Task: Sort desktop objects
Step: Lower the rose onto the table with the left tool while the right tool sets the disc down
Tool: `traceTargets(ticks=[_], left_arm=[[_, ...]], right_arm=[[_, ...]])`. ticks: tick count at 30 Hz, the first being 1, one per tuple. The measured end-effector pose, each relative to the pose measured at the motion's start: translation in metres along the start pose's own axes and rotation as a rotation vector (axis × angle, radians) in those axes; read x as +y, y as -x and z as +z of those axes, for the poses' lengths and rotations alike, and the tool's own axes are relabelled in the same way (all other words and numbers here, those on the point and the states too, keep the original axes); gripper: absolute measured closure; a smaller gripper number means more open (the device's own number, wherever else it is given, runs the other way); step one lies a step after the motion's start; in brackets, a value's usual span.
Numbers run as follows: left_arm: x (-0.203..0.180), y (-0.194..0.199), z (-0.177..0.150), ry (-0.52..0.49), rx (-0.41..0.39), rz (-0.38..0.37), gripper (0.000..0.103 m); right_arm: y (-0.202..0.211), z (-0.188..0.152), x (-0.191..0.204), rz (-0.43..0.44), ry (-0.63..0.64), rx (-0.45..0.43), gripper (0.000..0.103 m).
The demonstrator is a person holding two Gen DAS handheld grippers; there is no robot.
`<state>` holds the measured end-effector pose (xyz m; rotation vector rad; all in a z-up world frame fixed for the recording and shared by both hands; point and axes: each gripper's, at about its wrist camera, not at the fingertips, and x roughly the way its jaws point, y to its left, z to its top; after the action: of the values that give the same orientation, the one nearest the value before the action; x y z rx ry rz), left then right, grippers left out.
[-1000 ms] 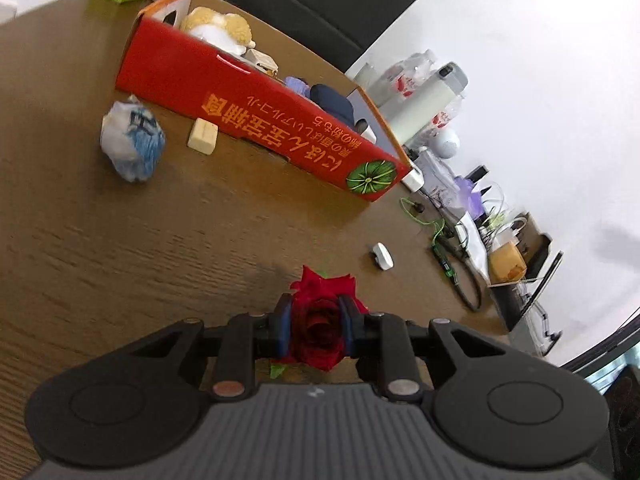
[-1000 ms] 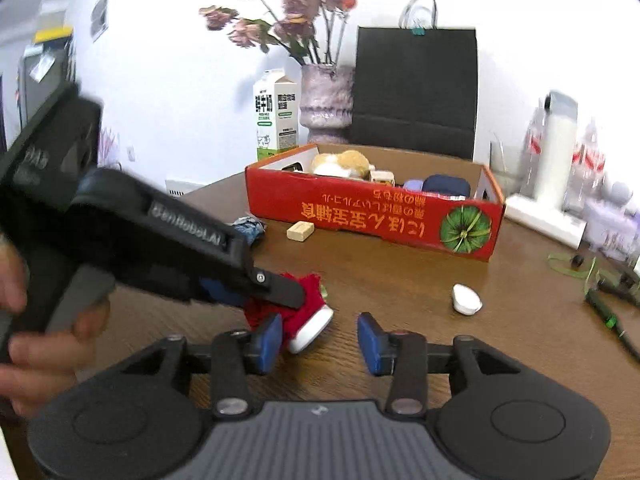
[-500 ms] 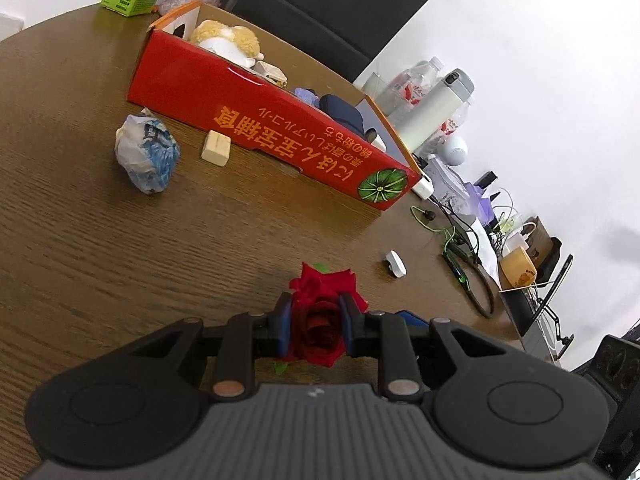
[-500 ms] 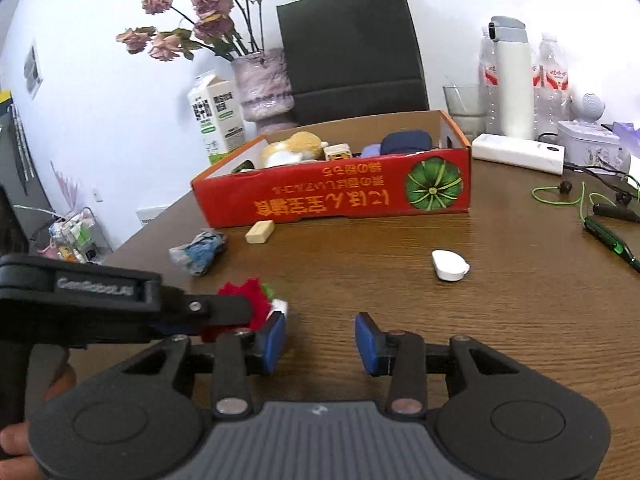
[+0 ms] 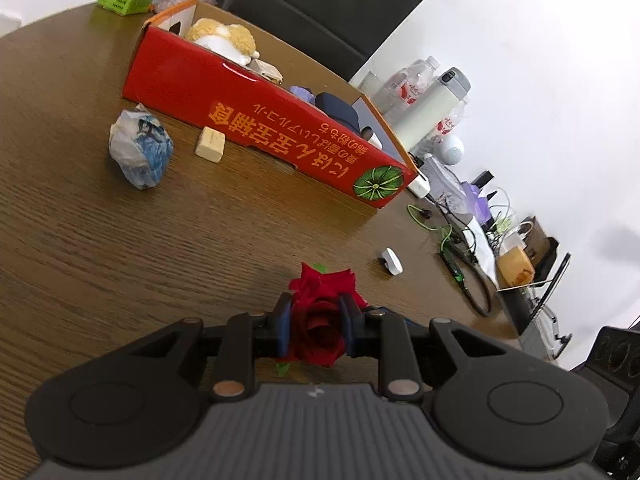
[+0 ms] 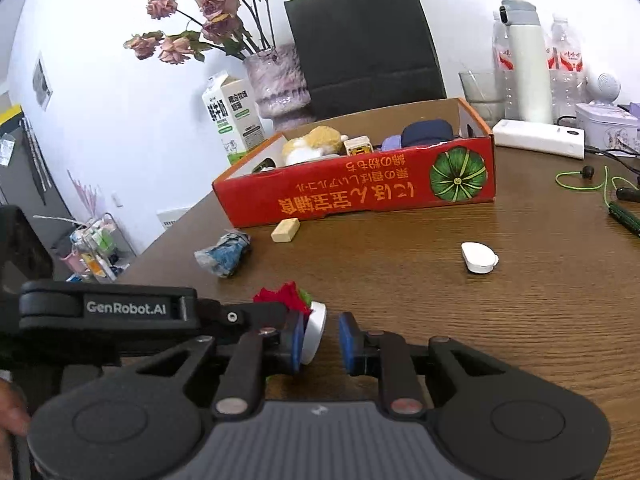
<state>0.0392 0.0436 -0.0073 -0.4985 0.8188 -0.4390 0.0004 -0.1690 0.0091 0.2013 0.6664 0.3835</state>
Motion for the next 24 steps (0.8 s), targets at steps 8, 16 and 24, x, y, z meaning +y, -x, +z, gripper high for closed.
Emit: traceTargets(ticks=[8,16,24], left_arm=[[-0.003,-0.002,-0.003,-0.012,0.017,-0.004,0.078],[-0.001,0.006,-0.007,-0.047,0.021,-0.006,0.077],[-0.015,0.01,-0.014,-0.23,0.034,-0.01,0.076]], right_arm=[[-0.015,-0.002,0.0,-0.081,0.043,0.005,0.102],[-0.007,0.006,-0.016,0.009,-0.026,-0.033,0.083],[-0.029,0.02,-0.034,0.205,-0.066,0.101,0.075]])
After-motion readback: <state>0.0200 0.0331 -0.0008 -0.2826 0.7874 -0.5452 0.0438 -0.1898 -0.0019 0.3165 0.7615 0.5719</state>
